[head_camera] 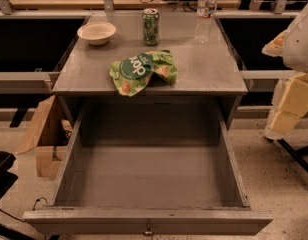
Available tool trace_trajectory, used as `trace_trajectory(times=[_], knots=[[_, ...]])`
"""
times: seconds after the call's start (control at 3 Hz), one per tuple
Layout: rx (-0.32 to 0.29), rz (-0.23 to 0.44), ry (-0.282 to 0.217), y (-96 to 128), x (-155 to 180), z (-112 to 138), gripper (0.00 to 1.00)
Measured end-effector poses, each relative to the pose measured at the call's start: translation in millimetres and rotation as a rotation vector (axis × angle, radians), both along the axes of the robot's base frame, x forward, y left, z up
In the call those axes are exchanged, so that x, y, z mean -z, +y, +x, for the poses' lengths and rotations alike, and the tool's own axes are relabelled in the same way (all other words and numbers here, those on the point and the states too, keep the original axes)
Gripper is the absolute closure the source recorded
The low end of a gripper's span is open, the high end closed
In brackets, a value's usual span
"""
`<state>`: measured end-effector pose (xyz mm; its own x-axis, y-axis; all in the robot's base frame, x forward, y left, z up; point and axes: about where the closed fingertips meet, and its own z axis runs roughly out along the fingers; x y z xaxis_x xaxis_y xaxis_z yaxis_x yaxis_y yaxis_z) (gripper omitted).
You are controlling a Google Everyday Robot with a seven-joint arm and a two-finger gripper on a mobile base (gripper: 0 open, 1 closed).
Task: Place green rice chip bag into top drawer
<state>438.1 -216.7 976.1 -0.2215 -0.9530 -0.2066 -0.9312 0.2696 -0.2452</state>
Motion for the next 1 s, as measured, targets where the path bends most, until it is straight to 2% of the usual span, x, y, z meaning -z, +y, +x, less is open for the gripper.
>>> trace_trajectory(times=[0.33,0.67,1.0], knots=[[-0.001,0.002,-0.008,1,-1,1,0.0],[-0.04,0.113,-0.084,12,4,36,0.0],[-0.083,0.273,-0.184,30,10,92,0.0]])
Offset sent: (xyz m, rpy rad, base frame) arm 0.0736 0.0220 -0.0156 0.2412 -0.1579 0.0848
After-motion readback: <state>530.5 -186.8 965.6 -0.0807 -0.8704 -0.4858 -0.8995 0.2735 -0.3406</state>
